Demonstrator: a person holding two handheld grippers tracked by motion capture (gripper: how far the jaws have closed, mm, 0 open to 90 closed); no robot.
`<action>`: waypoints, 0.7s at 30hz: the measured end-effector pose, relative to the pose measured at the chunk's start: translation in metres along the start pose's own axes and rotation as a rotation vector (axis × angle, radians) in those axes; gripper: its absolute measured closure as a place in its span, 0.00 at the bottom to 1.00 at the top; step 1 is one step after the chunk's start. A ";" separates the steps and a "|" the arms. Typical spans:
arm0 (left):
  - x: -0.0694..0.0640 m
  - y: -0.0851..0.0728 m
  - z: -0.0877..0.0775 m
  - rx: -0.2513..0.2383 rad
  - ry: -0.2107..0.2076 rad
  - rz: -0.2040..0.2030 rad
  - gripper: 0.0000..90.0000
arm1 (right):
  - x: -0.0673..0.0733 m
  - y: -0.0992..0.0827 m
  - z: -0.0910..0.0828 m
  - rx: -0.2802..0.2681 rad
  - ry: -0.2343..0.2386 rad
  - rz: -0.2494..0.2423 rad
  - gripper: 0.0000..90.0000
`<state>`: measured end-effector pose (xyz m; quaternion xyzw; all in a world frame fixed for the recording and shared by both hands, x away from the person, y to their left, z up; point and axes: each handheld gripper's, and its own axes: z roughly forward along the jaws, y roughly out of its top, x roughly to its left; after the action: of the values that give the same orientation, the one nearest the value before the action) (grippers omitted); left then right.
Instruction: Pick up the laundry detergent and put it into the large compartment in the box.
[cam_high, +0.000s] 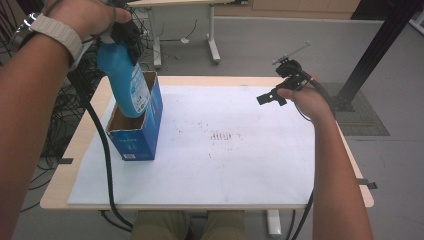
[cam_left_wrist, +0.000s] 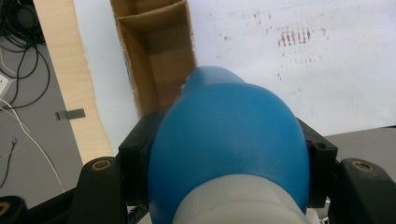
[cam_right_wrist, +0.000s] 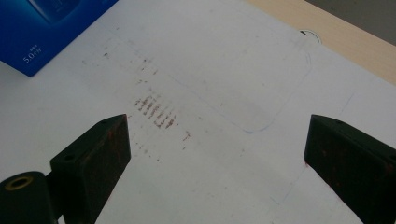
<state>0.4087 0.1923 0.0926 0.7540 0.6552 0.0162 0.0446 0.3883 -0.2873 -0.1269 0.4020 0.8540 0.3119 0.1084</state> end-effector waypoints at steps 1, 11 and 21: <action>0.001 0.001 0.000 0.002 0.002 -0.001 0.42 | 0.000 0.000 0.000 0.000 0.000 -0.001 0.08; 0.018 0.002 0.001 -0.013 -0.010 -0.051 0.42 | -0.001 0.001 0.003 0.004 -0.002 0.000 0.08; 0.030 0.004 0.007 -0.019 -0.011 -0.096 0.42 | -0.004 -0.001 0.003 0.005 0.000 0.007 0.08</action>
<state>0.4177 0.2208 0.0849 0.7212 0.6903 0.0160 0.0561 0.3916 -0.2890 -0.1301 0.4054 0.8533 0.3102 0.1065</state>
